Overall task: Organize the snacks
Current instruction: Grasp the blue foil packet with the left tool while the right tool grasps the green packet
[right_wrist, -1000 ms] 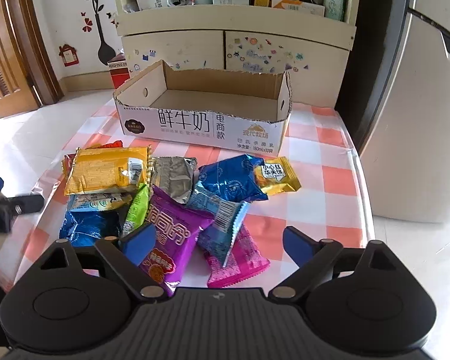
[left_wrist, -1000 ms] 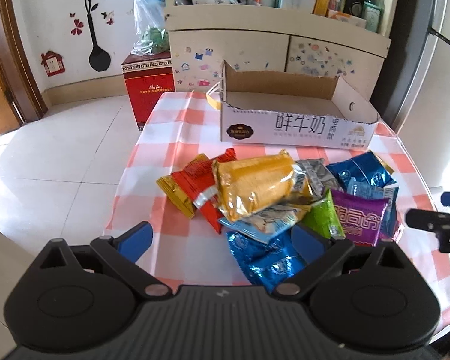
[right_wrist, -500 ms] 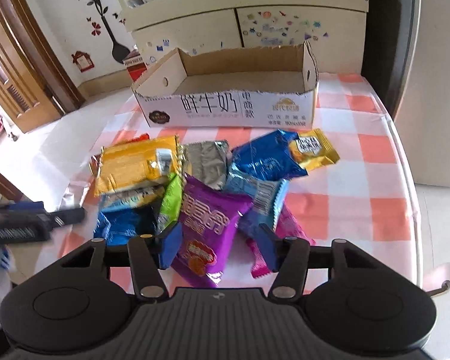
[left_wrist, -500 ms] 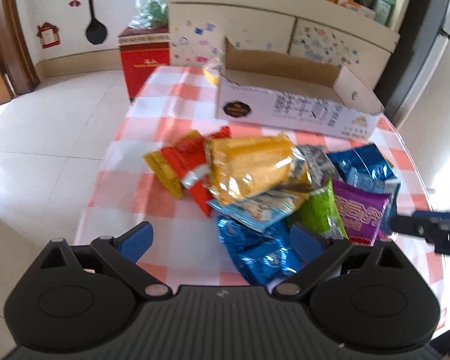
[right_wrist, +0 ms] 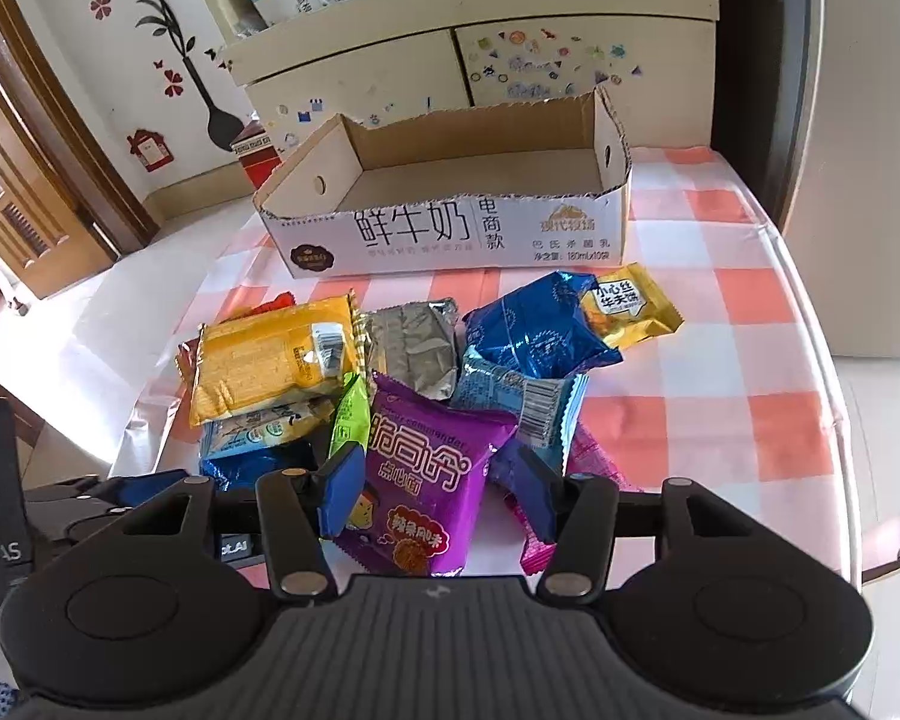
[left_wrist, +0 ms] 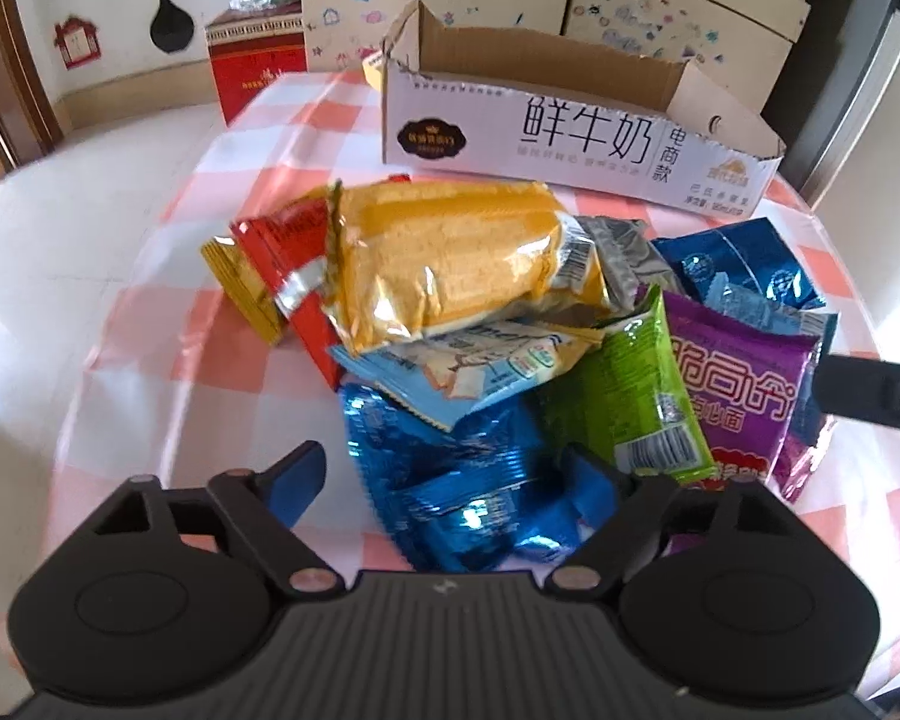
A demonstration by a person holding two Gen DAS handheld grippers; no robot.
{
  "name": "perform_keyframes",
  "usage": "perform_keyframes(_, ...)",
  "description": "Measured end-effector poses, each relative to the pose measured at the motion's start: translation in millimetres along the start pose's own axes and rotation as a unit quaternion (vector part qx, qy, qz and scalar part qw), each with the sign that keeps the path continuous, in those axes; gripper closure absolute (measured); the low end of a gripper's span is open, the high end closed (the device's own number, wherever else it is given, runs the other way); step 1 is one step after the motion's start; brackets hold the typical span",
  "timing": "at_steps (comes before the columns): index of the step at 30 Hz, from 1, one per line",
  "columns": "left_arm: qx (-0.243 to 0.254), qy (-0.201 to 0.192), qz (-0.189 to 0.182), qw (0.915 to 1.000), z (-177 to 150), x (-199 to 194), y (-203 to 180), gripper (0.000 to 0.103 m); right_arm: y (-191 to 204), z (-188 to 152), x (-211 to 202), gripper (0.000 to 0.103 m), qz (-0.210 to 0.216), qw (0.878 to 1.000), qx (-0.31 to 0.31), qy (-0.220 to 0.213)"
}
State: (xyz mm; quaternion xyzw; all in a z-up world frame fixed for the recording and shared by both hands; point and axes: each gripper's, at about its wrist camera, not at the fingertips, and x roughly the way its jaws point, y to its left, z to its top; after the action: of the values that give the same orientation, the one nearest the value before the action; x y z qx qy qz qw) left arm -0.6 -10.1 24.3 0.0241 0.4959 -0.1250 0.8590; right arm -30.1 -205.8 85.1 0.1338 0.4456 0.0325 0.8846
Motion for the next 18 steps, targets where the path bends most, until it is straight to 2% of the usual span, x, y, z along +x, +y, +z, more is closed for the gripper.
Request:
perform_keyframes(2, -0.005, -0.001, -0.015, 0.9999, -2.1, 1.6, 1.5, 0.032, 3.1, 0.0, 2.5, 0.044, 0.01, 1.0, -0.001, 0.003)
perform_keyframes(8, -0.01, -0.011, -0.025, 0.9996, -7.9, -3.2, 6.6, 0.043, 20.1, -0.3, 16.3, 0.05, 0.027, 0.999, -0.01, 0.019)
perform_keyframes(18, -0.039, -0.024, -0.031, 0.9984, -15.3, -19.0, 29.0, 0.048, 36.8, 0.4, 44.4, 0.05, 0.032, 0.998, 0.001, 0.055)
